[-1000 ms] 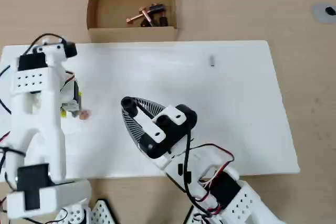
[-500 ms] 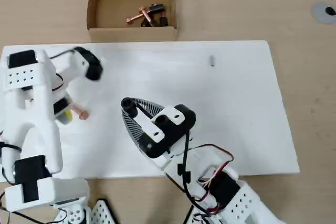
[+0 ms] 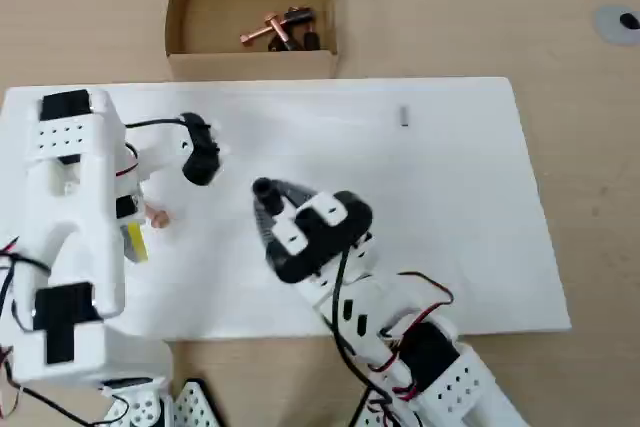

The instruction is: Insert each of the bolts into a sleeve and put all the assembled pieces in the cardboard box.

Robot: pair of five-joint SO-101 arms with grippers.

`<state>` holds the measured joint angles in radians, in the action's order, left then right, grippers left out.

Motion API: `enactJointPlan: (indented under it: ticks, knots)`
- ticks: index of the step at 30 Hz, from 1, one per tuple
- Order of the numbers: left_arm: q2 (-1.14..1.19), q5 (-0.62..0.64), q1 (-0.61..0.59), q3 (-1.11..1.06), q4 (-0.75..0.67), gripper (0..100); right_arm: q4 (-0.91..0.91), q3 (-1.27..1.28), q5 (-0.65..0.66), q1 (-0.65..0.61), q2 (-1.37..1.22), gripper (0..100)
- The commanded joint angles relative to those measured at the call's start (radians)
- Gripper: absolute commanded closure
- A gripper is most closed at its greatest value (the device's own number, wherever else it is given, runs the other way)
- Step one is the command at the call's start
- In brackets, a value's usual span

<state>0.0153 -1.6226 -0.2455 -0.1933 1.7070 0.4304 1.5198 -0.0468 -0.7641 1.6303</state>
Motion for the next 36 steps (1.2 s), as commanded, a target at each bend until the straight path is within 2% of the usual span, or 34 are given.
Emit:
enactJointPlan:
  ticks: [1, 7, 10, 14, 18, 21, 24, 30, 36]
  knots:
    - [0.058, -0.305, -0.003, 0.011, -0.005, 80, 0.005, -0.058, 0.012, 0.07, 0.018, 98.9]
    - [0.199, -0.321, -0.031, 0.075, -0.084, 80, 0.072, -0.059, 0.014, 0.131, 0.018, 98.9]
    - [0.254, -0.374, -0.031, 0.083, -0.084, 80, 0.089, -0.061, 0.015, 0.147, 0.018, 98.9]
    - [0.306, -0.388, -0.031, 0.087, -0.126, 80, 0.089, -0.062, 0.077, 0.148, 0.018, 98.9]
    - [0.329, -0.388, -0.023, 0.094, -0.155, 80, 0.089, -0.07, 0.084, 0.148, 0.016, 98.9]
    - [0.288, -0.382, -0.002, 0.123, -0.147, 80, 0.089, -0.064, 0.084, 0.148, 0.016, 98.9]
    - [0.216, -0.39, 0.011, 0.195, -0.06, 80, 0.089, -0.062, 0.084, 0.148, 0.016, 98.9]
    - [0.094, -0.503, 0.02, 0.252, -0.029, 80, 0.103, -0.051, 0.084, 0.196, 0.016, 98.9]
    - [0.082, -0.595, 0.025, 0.241, -0.035, 80, 0.141, -0.054, 0.084, 0.202, 0.016, 98.9]
